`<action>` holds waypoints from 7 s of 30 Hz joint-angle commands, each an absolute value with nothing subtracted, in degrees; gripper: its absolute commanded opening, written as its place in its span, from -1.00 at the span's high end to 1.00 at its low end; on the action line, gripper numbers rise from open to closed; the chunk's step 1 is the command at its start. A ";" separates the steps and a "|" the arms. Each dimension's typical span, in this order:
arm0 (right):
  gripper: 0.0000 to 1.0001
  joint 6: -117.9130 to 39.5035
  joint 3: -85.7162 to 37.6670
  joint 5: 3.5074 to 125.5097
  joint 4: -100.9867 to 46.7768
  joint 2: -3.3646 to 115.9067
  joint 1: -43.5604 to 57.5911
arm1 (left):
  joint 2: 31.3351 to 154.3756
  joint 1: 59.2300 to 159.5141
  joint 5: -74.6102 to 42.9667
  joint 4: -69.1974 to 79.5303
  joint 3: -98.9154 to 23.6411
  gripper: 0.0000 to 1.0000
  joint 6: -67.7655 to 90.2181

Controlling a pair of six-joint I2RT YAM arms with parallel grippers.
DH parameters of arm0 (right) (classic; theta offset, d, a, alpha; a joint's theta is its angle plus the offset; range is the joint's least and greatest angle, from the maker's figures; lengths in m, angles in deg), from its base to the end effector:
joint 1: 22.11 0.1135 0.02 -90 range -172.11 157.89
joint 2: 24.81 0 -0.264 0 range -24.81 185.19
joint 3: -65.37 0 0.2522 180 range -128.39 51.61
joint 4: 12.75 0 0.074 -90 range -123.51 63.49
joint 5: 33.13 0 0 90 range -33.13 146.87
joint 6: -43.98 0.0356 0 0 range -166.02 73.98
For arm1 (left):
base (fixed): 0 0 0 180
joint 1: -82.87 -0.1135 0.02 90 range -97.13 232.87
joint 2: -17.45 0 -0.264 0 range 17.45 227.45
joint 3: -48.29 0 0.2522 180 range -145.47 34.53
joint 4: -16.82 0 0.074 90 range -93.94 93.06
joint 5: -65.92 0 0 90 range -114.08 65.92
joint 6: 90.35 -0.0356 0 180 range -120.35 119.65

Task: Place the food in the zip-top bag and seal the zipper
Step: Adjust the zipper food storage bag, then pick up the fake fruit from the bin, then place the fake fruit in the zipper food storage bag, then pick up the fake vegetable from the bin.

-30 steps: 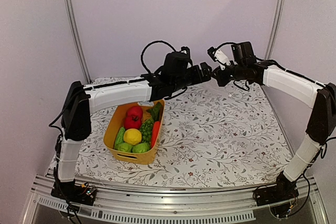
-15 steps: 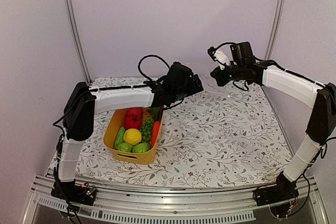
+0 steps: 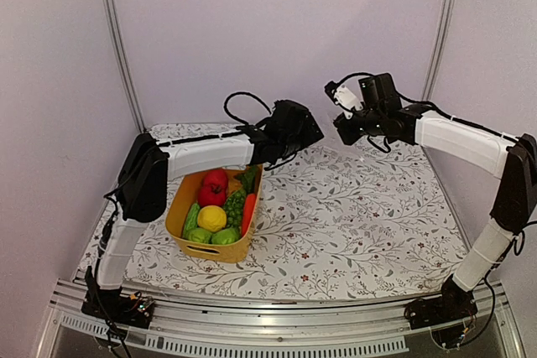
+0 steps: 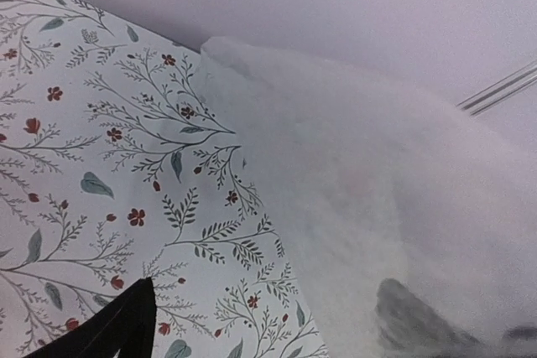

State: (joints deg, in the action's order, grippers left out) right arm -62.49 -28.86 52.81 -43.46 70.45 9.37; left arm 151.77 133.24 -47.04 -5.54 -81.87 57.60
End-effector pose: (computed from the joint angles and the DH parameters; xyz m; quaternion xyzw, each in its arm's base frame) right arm 0.3335 0.2012 0.3142 -0.3390 0.8047 0.0329 0.4864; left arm 0.3625 -0.4159 0.2364 -0.1596 0.8247 -0.3188 0.4391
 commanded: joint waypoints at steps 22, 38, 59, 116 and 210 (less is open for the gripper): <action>1.00 -61.75 -27.68 53.21 -42.36 63.34 -1.72 | 130.15 136.49 -31.76 14.18 -58.03 -0.99 35.20; 1.00 -65.77 -28.70 47.06 -43.29 56.60 -10.37 | 109.04 136.86 -57.95 -8.48 -39.05 -0.99 16.92; 1.00 -68.35 -11.64 71.53 -40.16 60.10 -3.35 | 102.02 128.70 -39.07 -32.41 -29.55 -0.50 28.93; 1.00 -68.32 -11.35 73.36 -41.82 58.97 -0.90 | 118.97 139.37 -34.98 -33.59 -60.16 -0.02 22.68; 1.00 -66.31 -10.94 68.64 -39.80 57.43 -1.01 | 108.36 140.15 -64.80 -29.78 -33.02 -0.99 26.92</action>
State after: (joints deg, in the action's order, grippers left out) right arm -65.59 -11.63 69.38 -40.57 57.62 -1.12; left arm 110.66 142.12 -64.35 -22.78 -34.42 25.01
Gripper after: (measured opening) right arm 0.003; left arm 0.996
